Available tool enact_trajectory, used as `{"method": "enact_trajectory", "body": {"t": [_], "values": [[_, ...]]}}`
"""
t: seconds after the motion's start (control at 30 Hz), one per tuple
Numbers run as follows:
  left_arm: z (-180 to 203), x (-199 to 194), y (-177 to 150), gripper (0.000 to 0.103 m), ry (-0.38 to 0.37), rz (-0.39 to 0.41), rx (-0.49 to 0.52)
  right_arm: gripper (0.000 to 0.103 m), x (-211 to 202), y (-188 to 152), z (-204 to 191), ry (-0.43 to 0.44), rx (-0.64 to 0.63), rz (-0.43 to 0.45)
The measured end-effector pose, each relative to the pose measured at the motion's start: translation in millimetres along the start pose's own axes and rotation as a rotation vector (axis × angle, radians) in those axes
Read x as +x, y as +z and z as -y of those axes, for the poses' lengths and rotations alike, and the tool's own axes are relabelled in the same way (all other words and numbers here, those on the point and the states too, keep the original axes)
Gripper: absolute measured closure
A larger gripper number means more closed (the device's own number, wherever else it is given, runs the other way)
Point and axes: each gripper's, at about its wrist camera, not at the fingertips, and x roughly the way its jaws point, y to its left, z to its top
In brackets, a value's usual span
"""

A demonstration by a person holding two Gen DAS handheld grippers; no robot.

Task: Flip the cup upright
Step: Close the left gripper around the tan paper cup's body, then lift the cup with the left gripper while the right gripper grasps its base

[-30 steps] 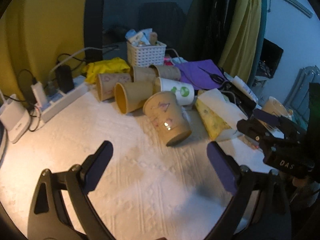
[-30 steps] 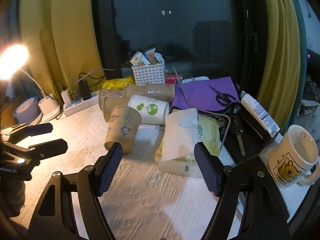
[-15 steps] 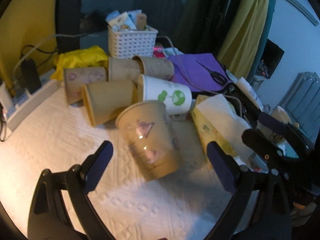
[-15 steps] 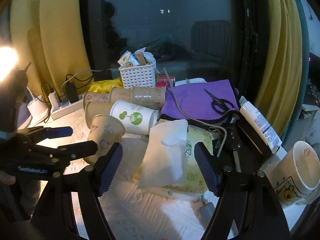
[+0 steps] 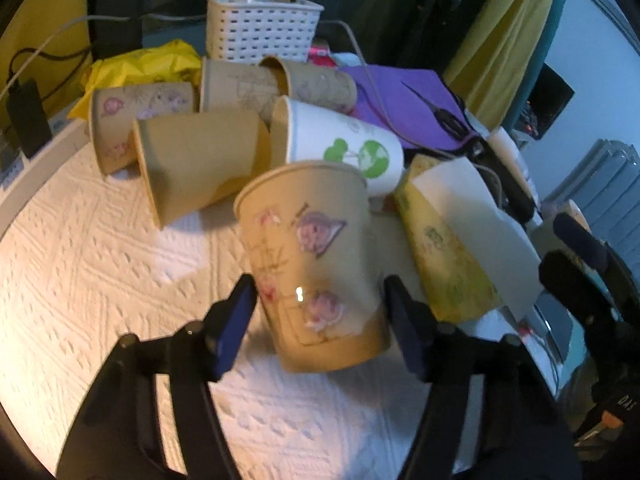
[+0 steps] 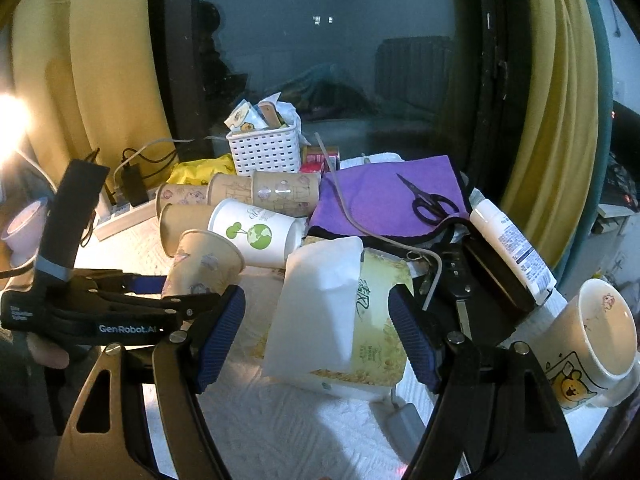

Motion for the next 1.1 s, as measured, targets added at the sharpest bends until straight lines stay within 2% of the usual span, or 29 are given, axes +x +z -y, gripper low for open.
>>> {"method": "enact_trajectory", "body": {"t": [0.37, 0.77, 1.1], "values": [[0, -47, -37, 0.040, 0.002, 0.065, 0.024, 0.026, -28, -4, -22, 0.019, -0.004, 0.017], [-3, -119, -98, 0.040, 0.043, 0.145, 0.072, 0.026, -67, -26, -70, 0.132, -0.017, 0.007], [-5, -165, -160, 0.040, 0.065, 0.217, 0.118, 0.026, -105, -46, -104, 0.189, -0.014, -0.002]]}}
